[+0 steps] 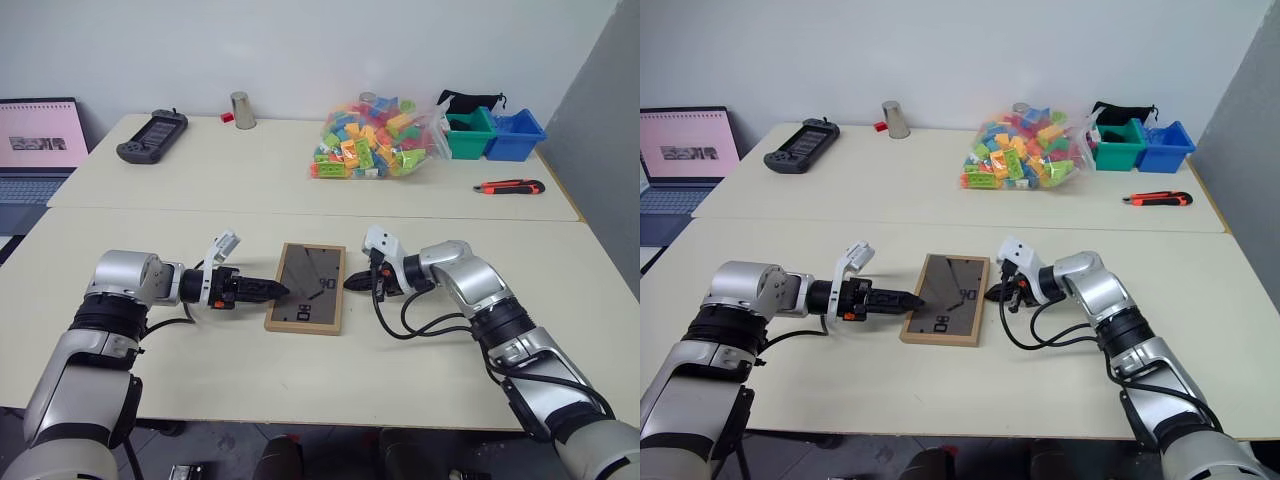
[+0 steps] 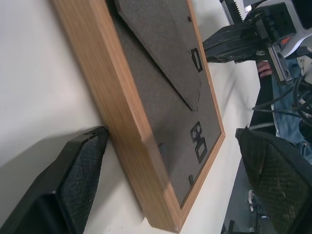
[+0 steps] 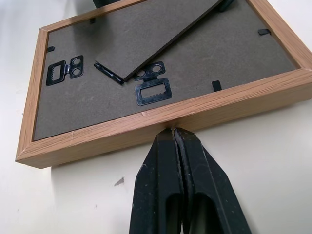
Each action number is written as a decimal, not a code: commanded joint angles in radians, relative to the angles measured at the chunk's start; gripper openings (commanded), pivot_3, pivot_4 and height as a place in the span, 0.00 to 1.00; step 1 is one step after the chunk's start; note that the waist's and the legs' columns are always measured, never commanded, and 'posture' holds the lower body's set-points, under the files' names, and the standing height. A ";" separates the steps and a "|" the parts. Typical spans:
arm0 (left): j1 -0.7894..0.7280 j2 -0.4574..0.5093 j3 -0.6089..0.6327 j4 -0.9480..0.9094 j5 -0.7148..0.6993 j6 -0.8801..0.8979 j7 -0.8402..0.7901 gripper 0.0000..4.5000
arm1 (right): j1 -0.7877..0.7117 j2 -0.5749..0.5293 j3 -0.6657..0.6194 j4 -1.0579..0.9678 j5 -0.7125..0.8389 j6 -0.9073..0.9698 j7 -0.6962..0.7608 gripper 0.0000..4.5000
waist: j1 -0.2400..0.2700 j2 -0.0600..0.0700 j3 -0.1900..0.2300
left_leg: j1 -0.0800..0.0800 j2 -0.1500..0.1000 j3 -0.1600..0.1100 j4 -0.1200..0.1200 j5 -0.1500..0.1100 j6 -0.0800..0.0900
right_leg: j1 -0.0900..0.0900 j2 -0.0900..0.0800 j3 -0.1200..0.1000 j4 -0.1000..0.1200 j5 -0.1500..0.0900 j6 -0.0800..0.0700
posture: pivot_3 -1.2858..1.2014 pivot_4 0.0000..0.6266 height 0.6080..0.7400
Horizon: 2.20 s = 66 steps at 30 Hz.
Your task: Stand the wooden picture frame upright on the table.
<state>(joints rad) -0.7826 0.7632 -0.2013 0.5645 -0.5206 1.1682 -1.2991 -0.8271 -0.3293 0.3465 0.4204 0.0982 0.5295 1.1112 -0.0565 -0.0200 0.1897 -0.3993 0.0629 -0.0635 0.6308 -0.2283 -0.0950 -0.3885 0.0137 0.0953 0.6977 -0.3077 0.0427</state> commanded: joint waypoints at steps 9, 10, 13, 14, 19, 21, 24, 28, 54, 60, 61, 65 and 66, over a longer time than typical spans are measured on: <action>0.017 -0.053 0.036 -0.034 0.013 0.016 0.021 1.00 | -0.037 0.042 -0.006 0.005 -0.001 -0.022 -0.005 0.01 | 0.001 0.000 0.000 | 0.000 0.000 0.000 0.000 0.000 0.000 | 0.000 0.000 0.000 0.000 0.000 0.000 | 0.52 0.24 1.00; 0.013 -0.058 0.046 -0.034 0.009 0.021 0.026 1.00 | -0.037 0.046 -0.006 0.008 -0.002 -0.024 -0.007 0.01 | 0.001 0.000 0.000 | -0.001 0.000 0.000 0.000 0.000 0.000 | 0.000 0.000 0.000 0.000 0.000 0.000 | 0.52 0.24 1.00; 0.014 -0.065 0.063 -0.064 -0.007 0.053 0.033 1.00 | -0.042 0.057 -0.007 0.011 -0.003 -0.025 -0.010 0.01 | 0.001 0.000 0.000 | -0.001 0.000 -0.001 0.000 0.000 0.000 | 0.000 0.000 0.000 0.000 0.000 0.000 | 0.52 0.24 1.00; 0.017 -0.065 0.066 -0.076 -0.013 0.064 0.031 1.00 | -0.044 0.060 -0.007 0.014 -0.004 -0.027 -0.011 0.01 | 0.000 0.000 0.000 | -0.001 0.000 -0.001 0.000 0.000 0.000 | 0.000 0.000 0.000 0.000 0.000 0.000 | 0.52 0.24 1.00; 0.045 -0.054 0.092 -0.163 -0.055 0.117 0.014 1.00 | -0.058 0.060 -0.012 0.045 -0.011 -0.045 -0.015 0.01 | -0.004 0.000 0.000 | -0.001 0.000 -0.001 -0.001 0.000 0.000 | -0.001 0.000 0.000 0.000 0.000 0.000 | 0.52 0.24 1.00; 0.057 -0.046 0.105 -0.192 -0.076 0.134 0.008 1.00 | -0.067 0.061 -0.015 0.066 -0.014 -0.056 -0.020 0.01 | -0.006 0.000 0.000 | -0.001 0.000 -0.001 -0.001 0.000 0.000 | -0.001 0.000 0.000 0.000 0.000 0.000 | 0.52 0.24 1.00; 0.066 -0.041 0.121 -0.203 -0.092 0.148 0.020 1.00 | -0.078 0.059 -0.018 0.096 -0.016 -0.074 -0.022 0.01 | -0.007 0.000 0.000 | -0.001 0.000 -0.001 -0.001 0.000 0.000 | -0.002 0.000 0.000 -0.001 0.000 0.000 | 0.52 0.24 1.00; 0.074 -0.034 0.128 -0.203 -0.102 0.151 0.031 0.96 | -0.084 0.060 -0.022 0.119 -0.019 -0.088 -0.023 0.00 | -0.008 0.000 0.000 | -0.001 0.000 -0.001 -0.001 0.000 0.000 | -0.001 0.000 0.000 -0.001 0.000 0.000 | 0.52 0.24 1.00; 0.096 -0.023 0.185 -0.276 -0.152 0.149 0.123 0.29 | -0.083 -0.021 -0.083 0.068 0.017 -0.069 0.024 0.00 | -0.018 0.000 0.000 | -0.002 0.000 -0.001 -0.001 0.000 0.000 | -0.001 0.000 0.000 0.000 0.000 0.000 | 0.52 0.24 1.00; 0.138 -0.022 0.255 -0.394 -0.194 0.128 0.156 0.29 | -0.062 -0.207 -0.149 -0.055 0.136 0.049 0.219 0.22 | -0.015 0.000 0.001 | -0.002 0.000 -0.001 -0.002 0.000 0.000 | -0.001 0.000 0.000 -0.002 0.000 0.000 | 0.52 0.24 1.00; 0.148 -0.021 0.262 -0.416 -0.194 0.118 0.162 0.29 | -0.062 -0.242 -0.155 -0.070 0.145 0.058 0.251 0.28 | -0.015 0.000 0.001 | -0.002 0.001 -0.001 -0.002 0.000 0.000 | -0.001 0.000 0.000 -0.002 0.000 0.000 | 0.52 0.24 1.00; 0.158 -0.033 0.290 -0.430 -0.191 0.085 0.198 0.29 | -0.114 -0.290 -0.213 -0.133 0.263 0.221 0.310 0.50 | -0.018 0.000 0.002 | -0.002 0.000 0.000 -0.001 0.000 0.000 | -0.001 0.000 0.000 -0.002 0.000 0.000 | 0.52 0.24 1.00; 0.154 -0.035 0.293 -0.426 -0.191 0.079 0.201 0.29 | -0.125 -0.288 -0.222 -0.161 0.293 0.257 0.316 0.57 | -0.021 0.000 0.002 | -0.002 0.000 0.000 -0.001 0.000 0.000 | -0.001 0.000 0.001 -0.002 0.000 0.000 | 0.52 0.24 1.00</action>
<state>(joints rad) -0.6143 0.7315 0.0483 0.1649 -0.6878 1.2745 -1.1003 -0.8976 -0.6188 0.1672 0.3414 0.3092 0.7126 1.3977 -0.0780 -0.0201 0.1916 -0.4007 0.0634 -0.0637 0.6295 -0.2284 -0.0949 -0.3899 0.0139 0.0961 0.6963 -0.3078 0.0426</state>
